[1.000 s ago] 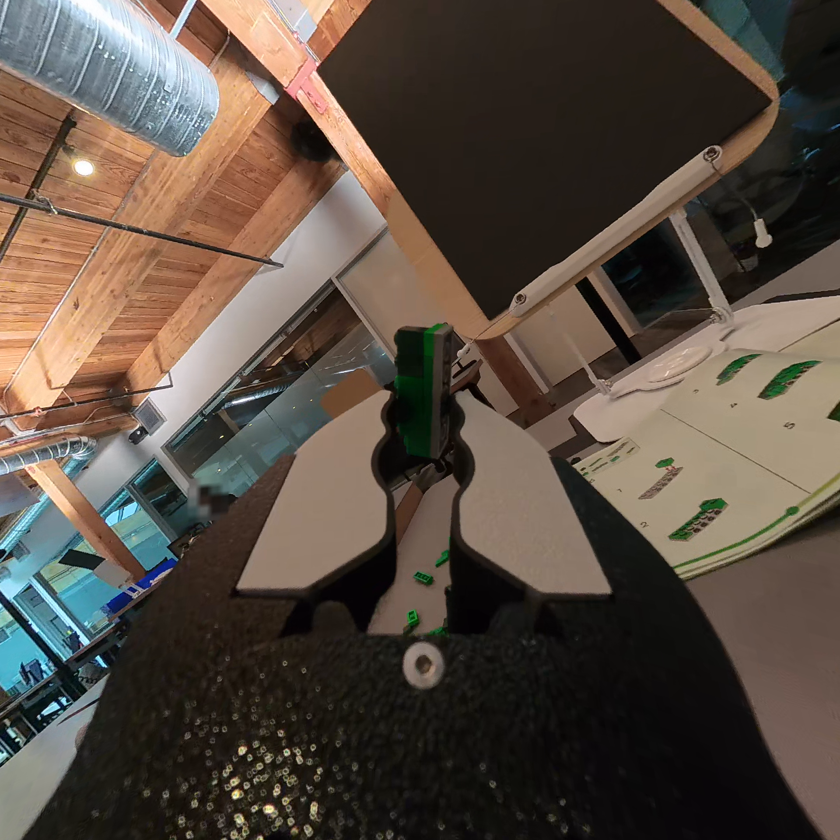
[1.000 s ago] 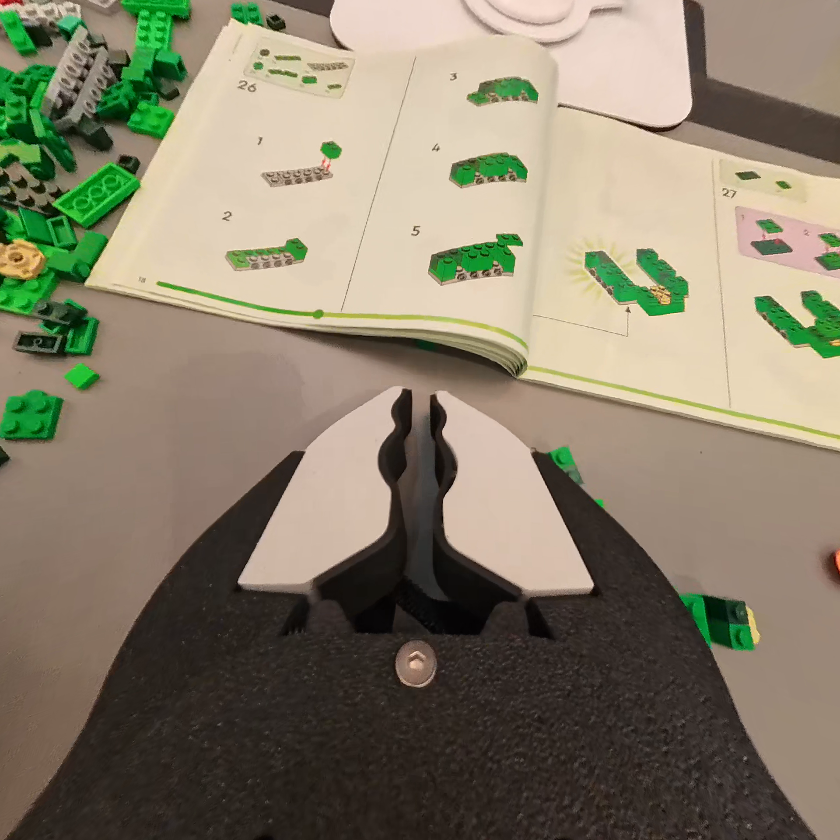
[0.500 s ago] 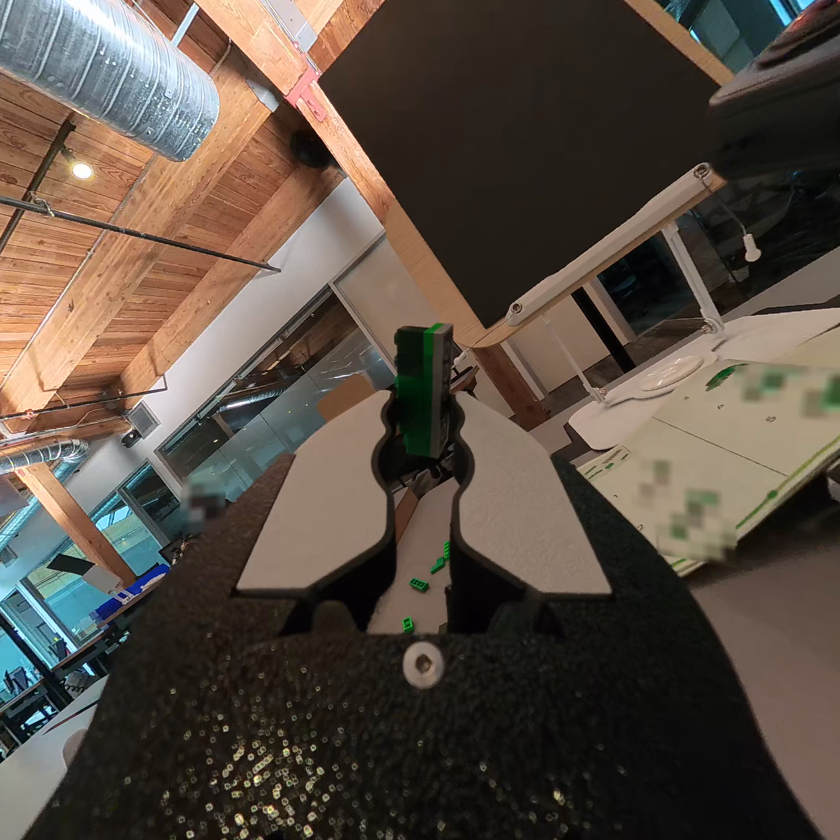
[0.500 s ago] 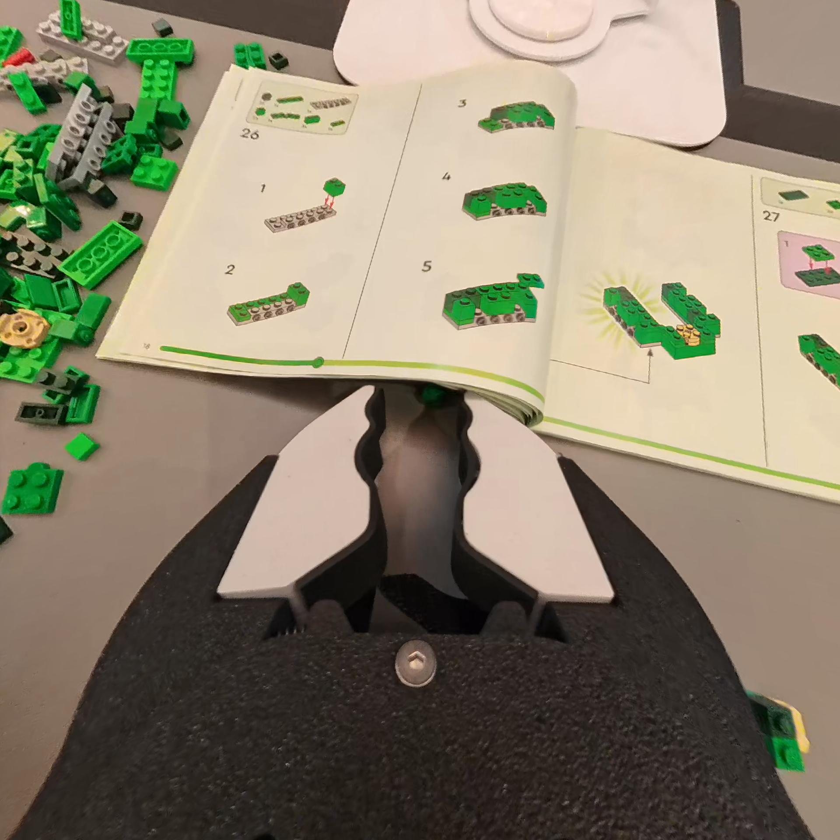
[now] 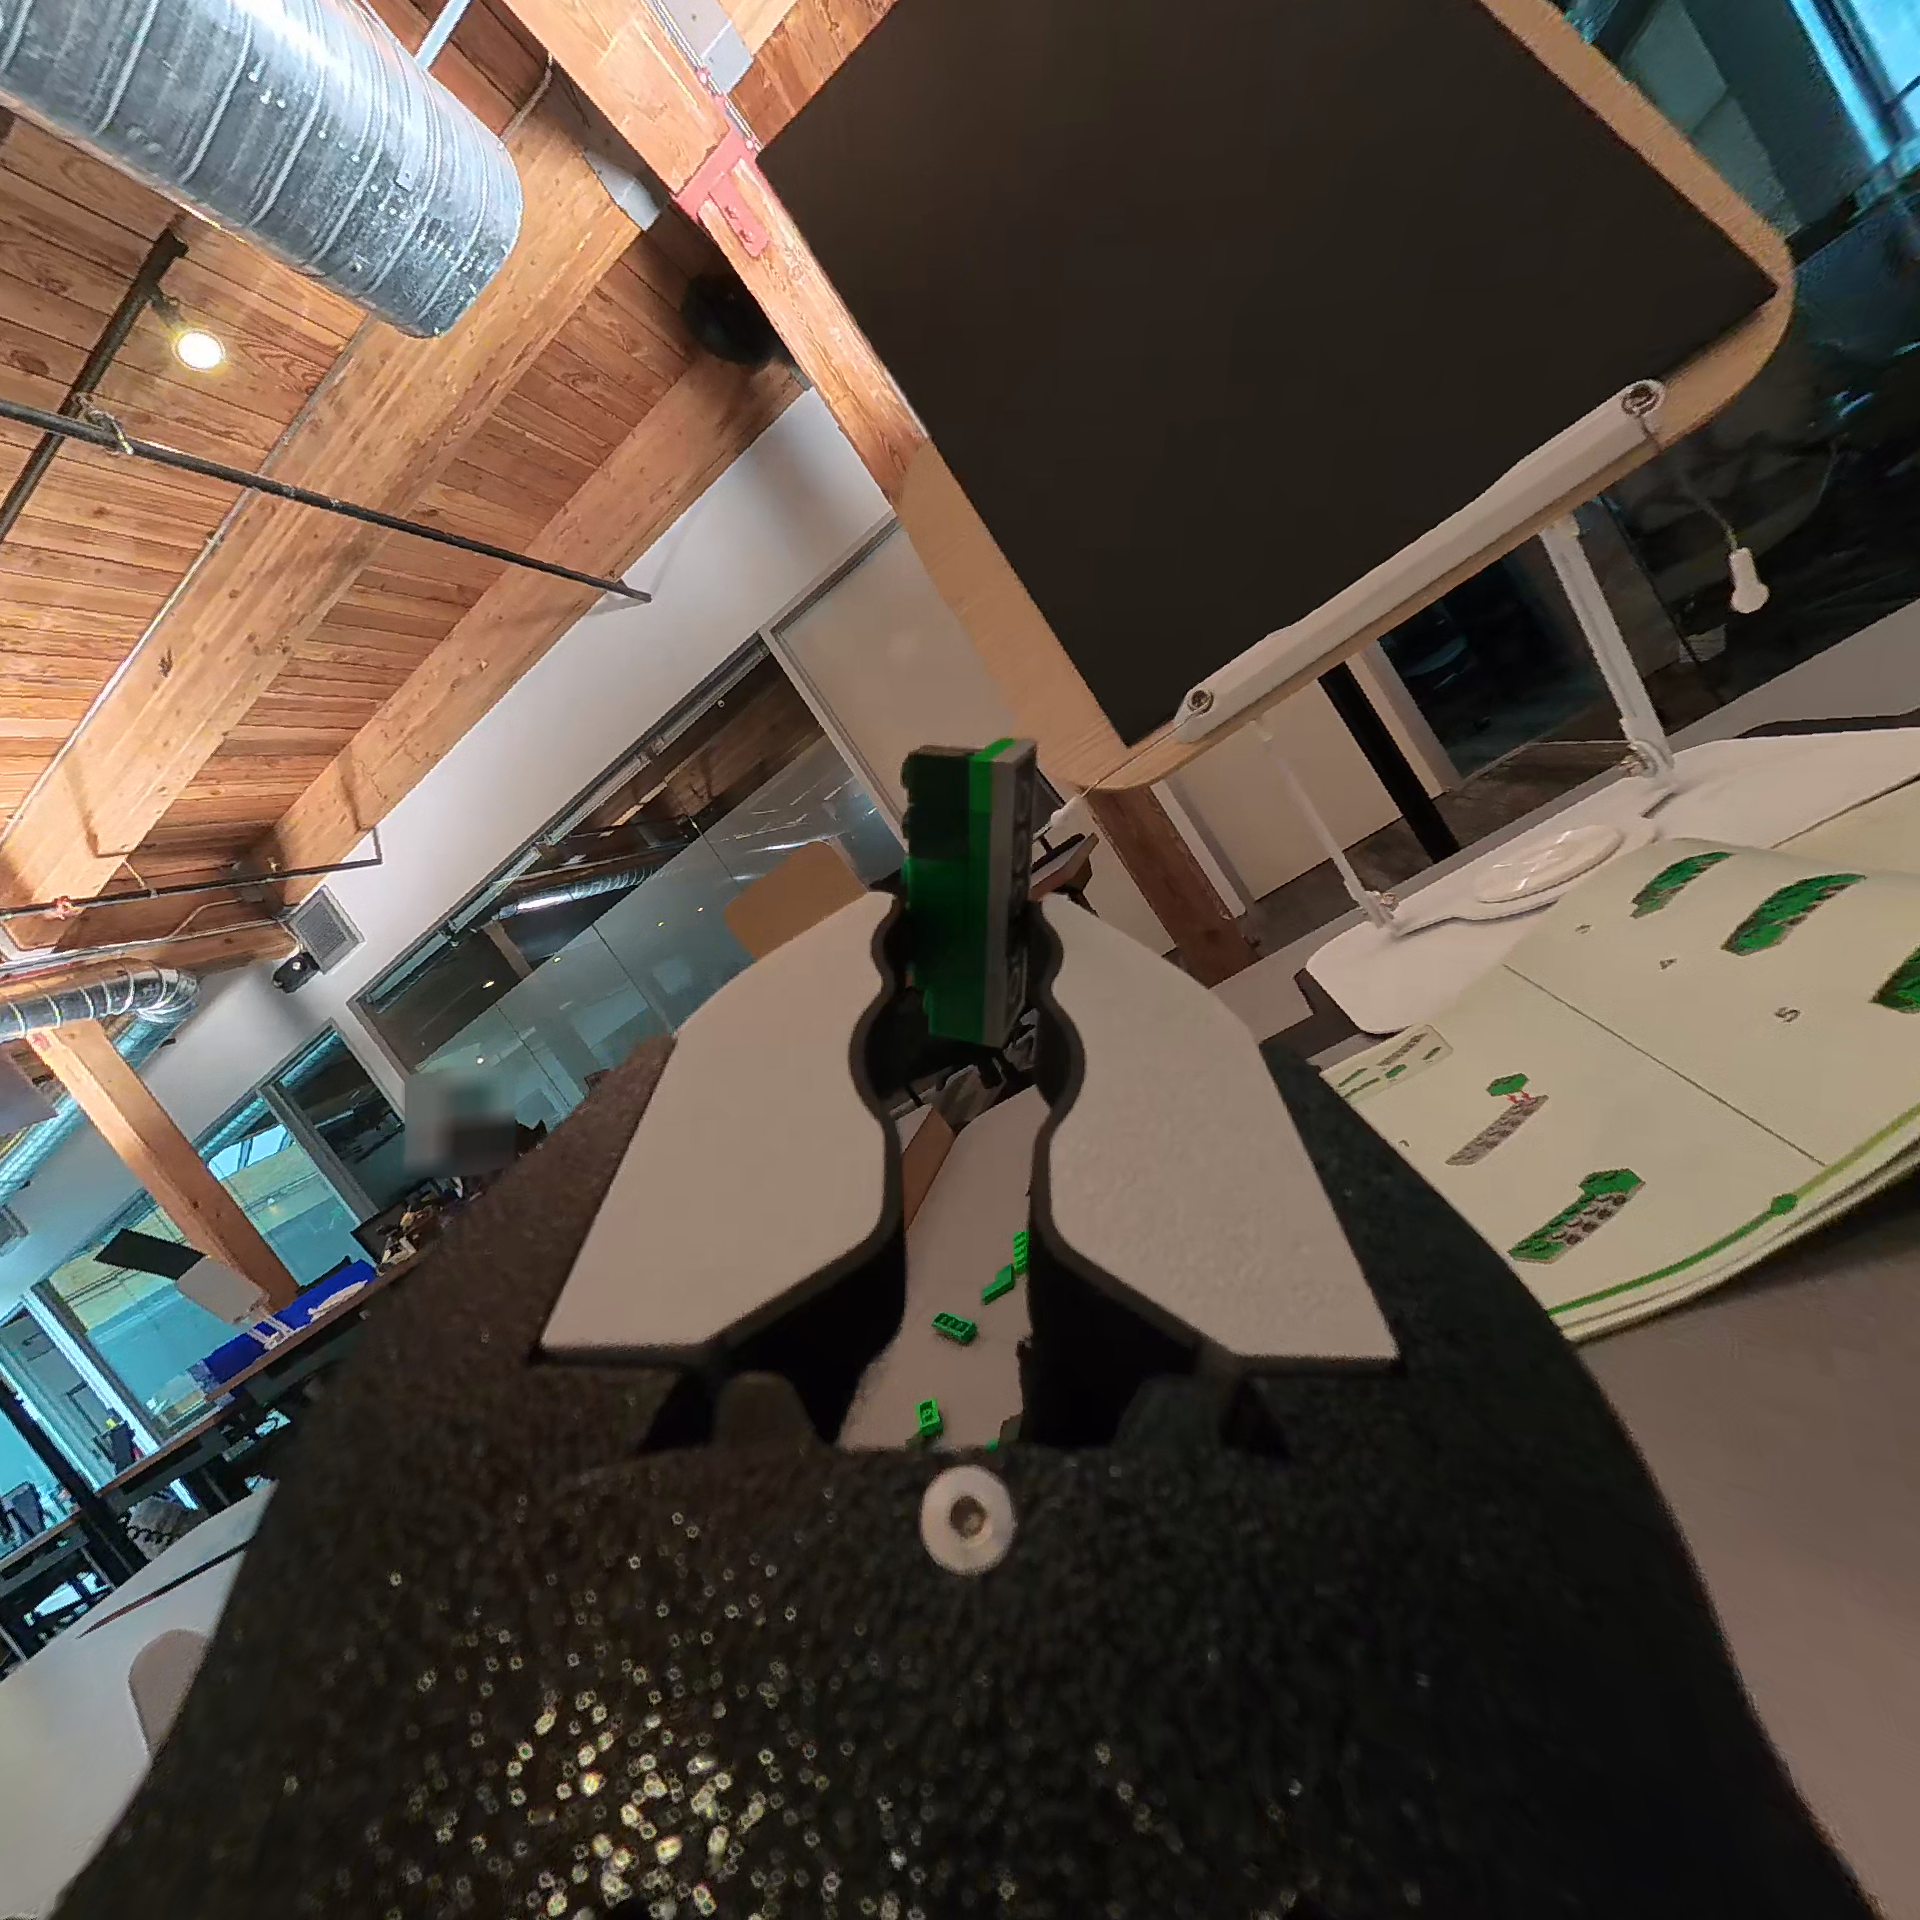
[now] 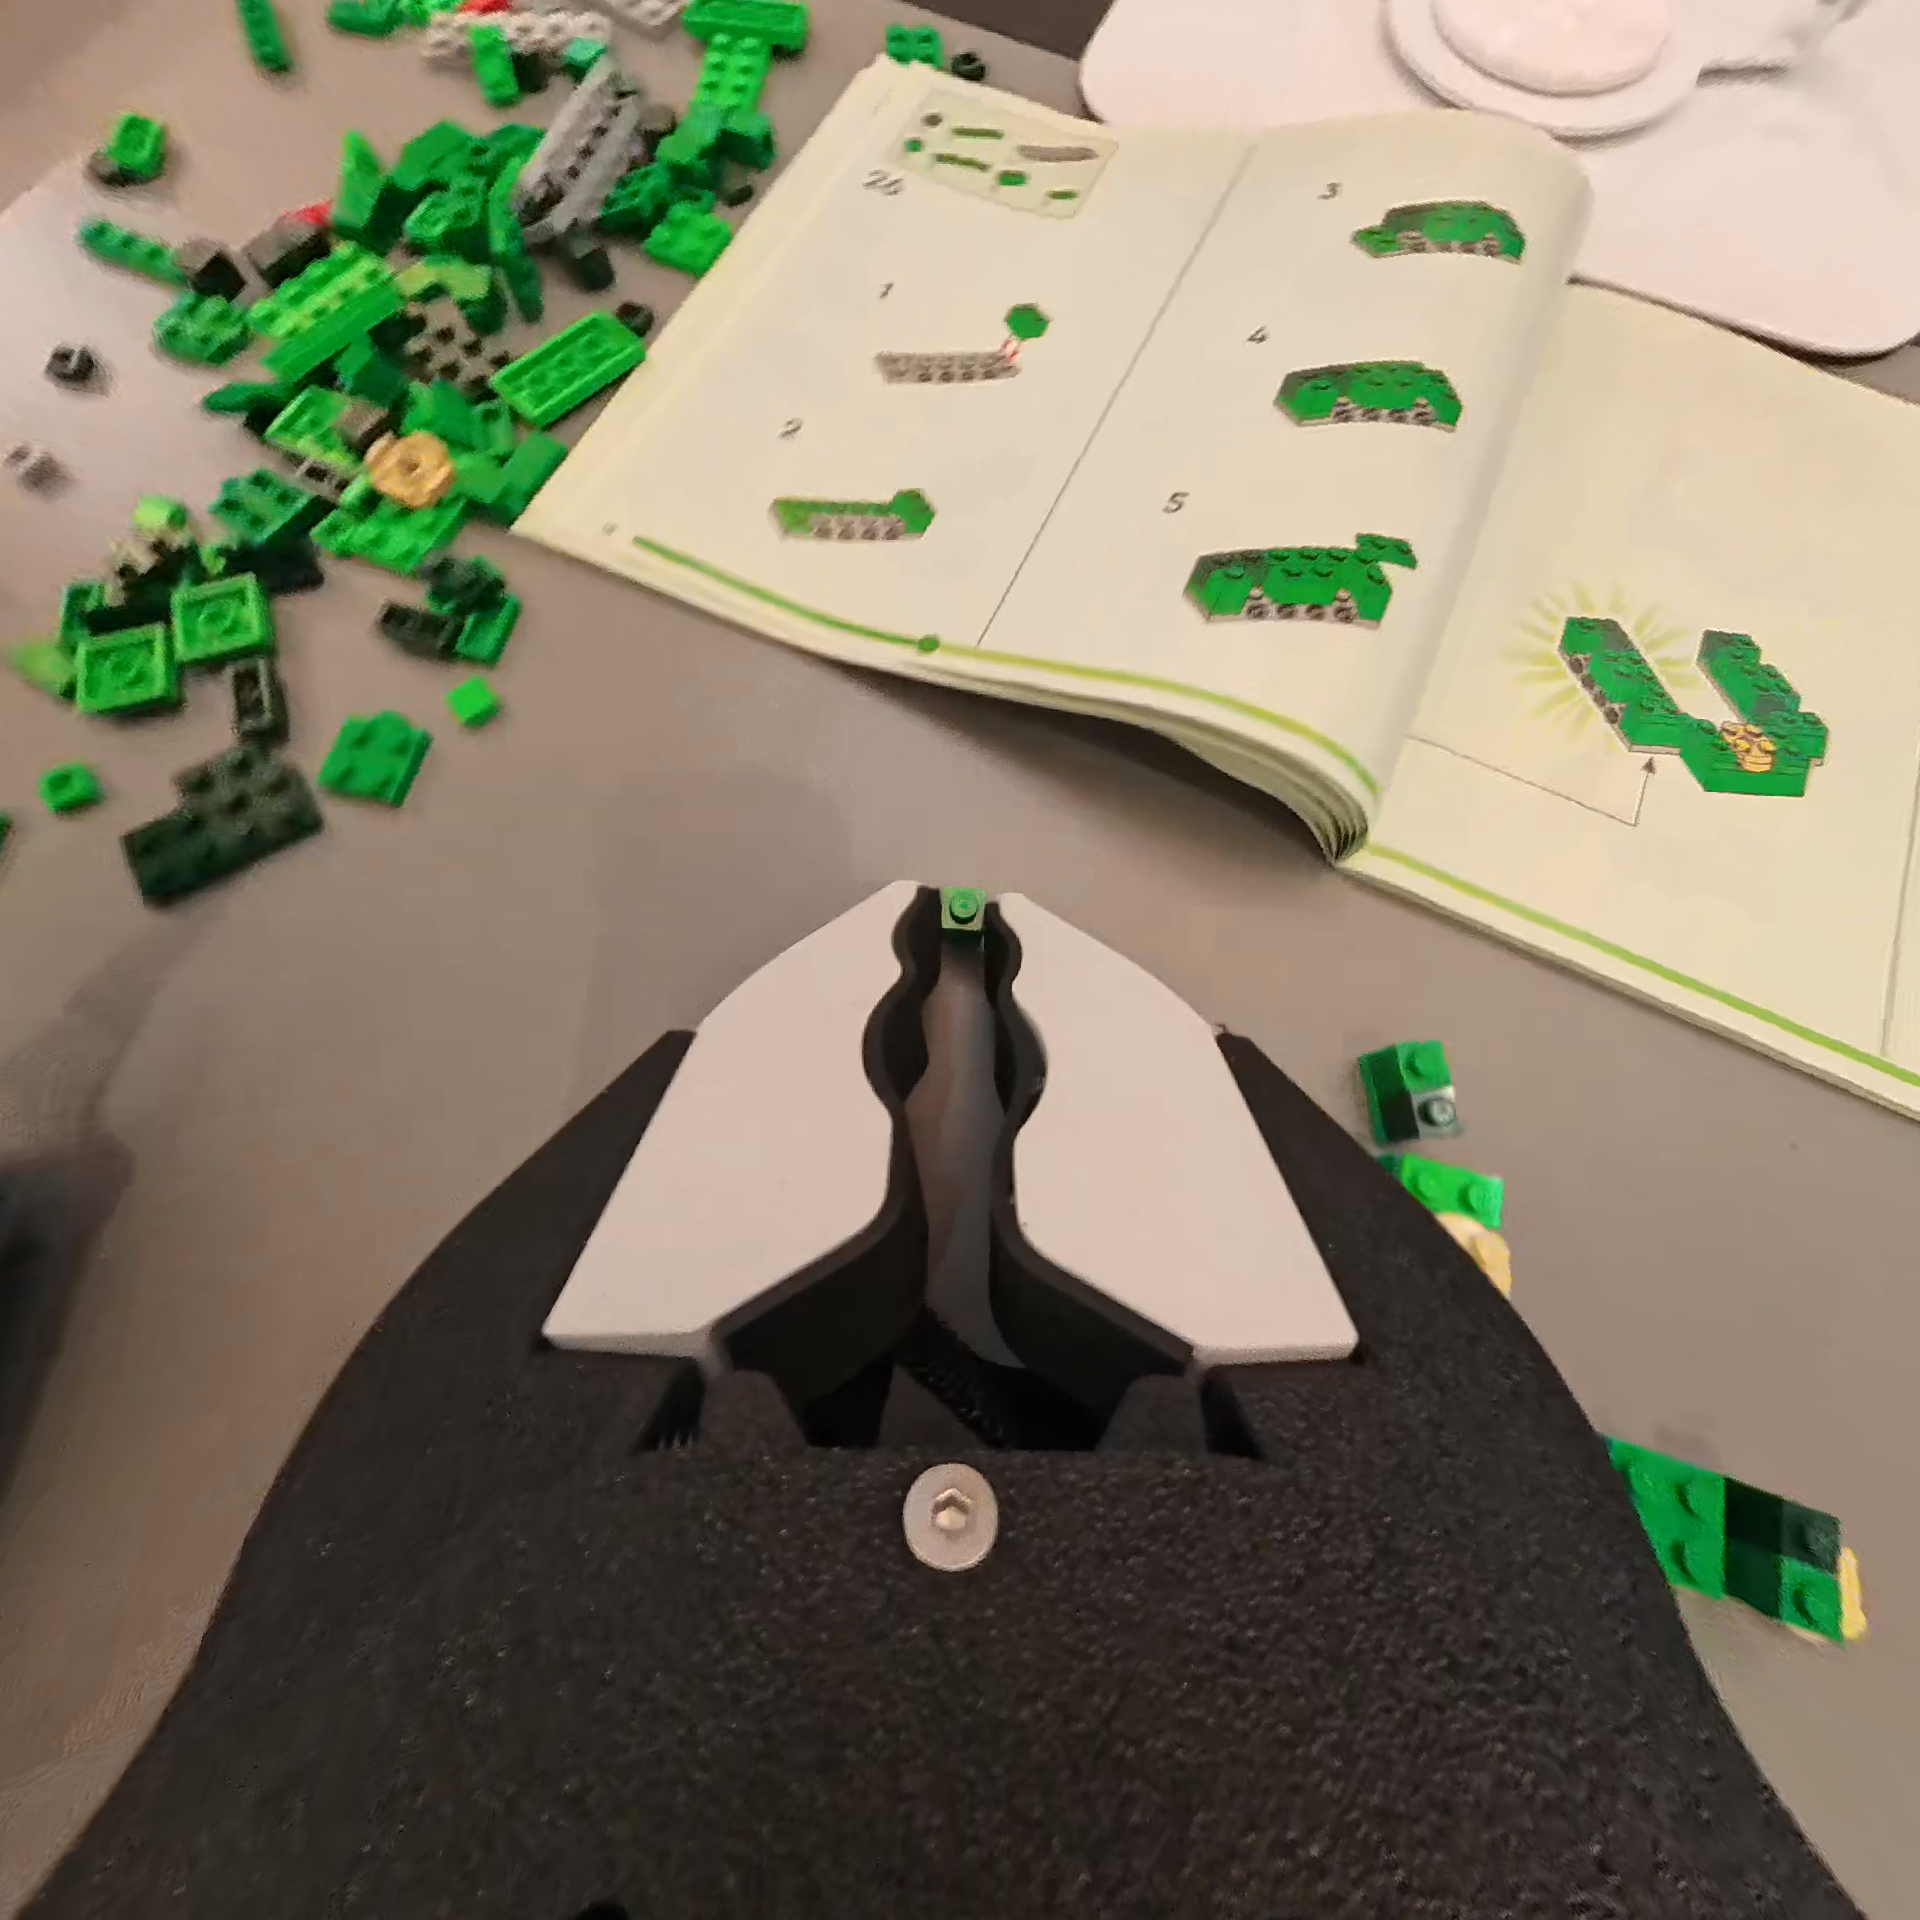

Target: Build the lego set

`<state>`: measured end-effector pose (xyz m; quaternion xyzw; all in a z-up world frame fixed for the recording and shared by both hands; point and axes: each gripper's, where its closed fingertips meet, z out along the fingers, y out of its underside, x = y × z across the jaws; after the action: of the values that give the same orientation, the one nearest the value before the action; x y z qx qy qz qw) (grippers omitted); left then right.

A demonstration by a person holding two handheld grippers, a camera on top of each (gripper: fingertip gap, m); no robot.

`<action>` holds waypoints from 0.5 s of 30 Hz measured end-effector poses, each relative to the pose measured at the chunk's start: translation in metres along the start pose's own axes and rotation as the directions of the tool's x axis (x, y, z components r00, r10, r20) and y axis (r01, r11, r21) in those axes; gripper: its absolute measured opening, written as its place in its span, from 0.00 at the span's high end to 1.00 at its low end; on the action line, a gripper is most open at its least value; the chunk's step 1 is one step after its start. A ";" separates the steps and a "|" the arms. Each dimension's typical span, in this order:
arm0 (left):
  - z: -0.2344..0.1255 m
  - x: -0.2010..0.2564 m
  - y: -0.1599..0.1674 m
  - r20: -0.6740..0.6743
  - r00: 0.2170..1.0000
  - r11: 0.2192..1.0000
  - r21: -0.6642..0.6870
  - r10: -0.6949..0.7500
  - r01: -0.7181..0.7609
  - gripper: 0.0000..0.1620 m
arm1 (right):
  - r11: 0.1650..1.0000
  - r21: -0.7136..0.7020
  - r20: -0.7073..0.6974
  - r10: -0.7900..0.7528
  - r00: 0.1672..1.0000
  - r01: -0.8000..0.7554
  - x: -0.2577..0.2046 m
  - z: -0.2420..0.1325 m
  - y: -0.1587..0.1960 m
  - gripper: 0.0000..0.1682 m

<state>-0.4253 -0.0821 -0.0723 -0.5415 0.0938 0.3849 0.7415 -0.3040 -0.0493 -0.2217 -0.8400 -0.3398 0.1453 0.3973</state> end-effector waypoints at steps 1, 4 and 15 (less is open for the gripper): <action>0.000 -0.001 0.001 0.003 1.000 1.000 -0.002 -0.006 0.006 0.87 | 1.000 0.004 0.006 -0.026 1.000 0.026 -0.002 -0.004 0.002 0.96; 0.000 -0.003 0.001 0.011 1.000 1.000 -0.005 -0.015 0.015 0.87 | 0.996 0.033 0.000 -0.082 0.997 0.082 -0.003 -0.010 0.002 0.96; 0.001 -0.006 0.001 0.012 1.000 1.000 -0.003 -0.009 0.009 0.87 | 0.995 -0.043 0.049 -0.085 0.995 0.087 -0.005 0.001 0.004 0.92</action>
<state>-0.4298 -0.0840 -0.0694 -0.5406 0.0863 0.3850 0.7430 -0.3061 -0.0538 -0.2261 -0.8296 -0.3880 0.1404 0.3762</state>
